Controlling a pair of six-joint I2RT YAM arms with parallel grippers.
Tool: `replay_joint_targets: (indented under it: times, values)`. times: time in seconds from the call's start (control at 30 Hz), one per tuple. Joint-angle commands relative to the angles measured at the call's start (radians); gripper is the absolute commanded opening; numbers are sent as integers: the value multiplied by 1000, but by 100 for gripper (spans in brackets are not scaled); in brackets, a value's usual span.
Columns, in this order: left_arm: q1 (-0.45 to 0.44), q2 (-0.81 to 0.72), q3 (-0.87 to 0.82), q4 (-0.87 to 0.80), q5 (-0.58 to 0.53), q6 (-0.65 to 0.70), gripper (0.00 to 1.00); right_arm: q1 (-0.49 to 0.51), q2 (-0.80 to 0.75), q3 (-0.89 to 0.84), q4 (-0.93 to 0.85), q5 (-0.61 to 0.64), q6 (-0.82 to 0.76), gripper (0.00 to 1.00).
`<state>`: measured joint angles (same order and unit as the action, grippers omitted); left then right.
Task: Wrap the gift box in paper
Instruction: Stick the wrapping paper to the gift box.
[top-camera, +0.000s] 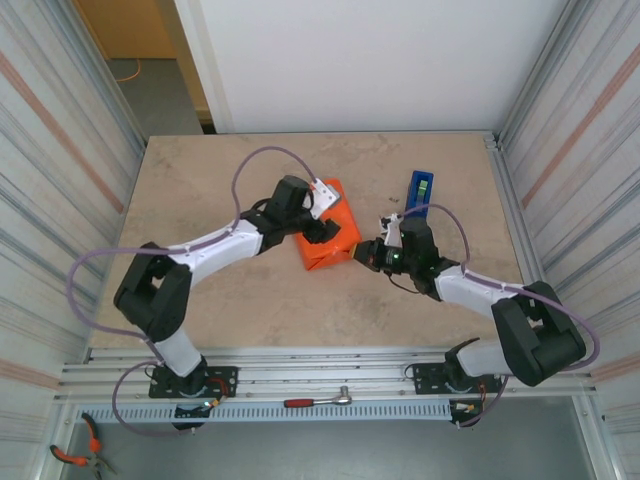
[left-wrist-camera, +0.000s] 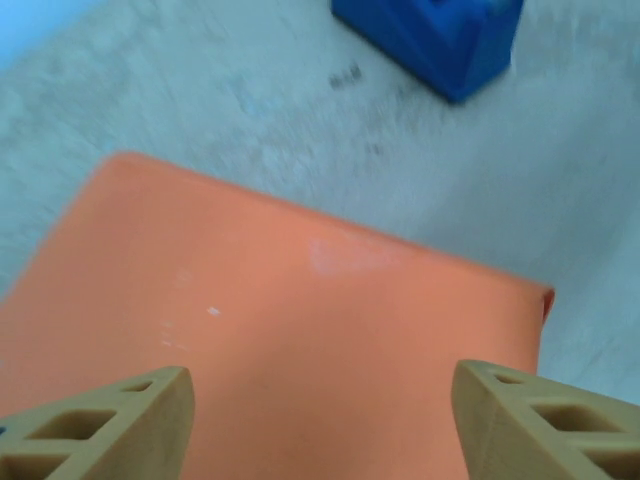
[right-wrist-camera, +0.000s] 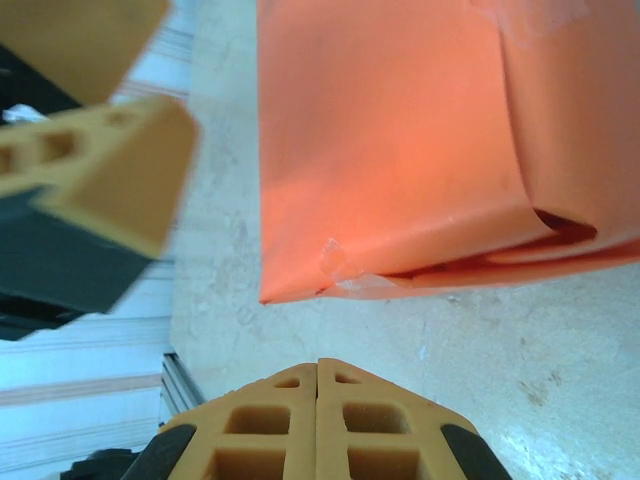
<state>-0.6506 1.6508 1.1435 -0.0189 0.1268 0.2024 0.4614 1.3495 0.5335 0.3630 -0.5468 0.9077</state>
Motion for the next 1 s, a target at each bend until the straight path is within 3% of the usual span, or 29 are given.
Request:
replay_joint_targets:
  times: [0.0,0.5,0.73,0.77,0.87,0.97]
  values:
    - [32,-106,-45,86,-40,-95,74,19,39,81,-46,-11,-53,0]
    - [124,-343,-319,187,-134,-267,85,68,318,212,63,-38,-17,0]
    - [167,-357,-350,147,-169,-361,88,22,212,196,40,-62,0,0]
    - [185,-350,-346,132,-158,-394,89,6,180,199,4,-53,-9,4]
    - [240,-306,-316,88,-90,-485,90,-41,112,238,-166,-8,-83,39]
    - [263,-245,-279,84,-26,-529,91,-105,122,300,-280,4,-142,50]
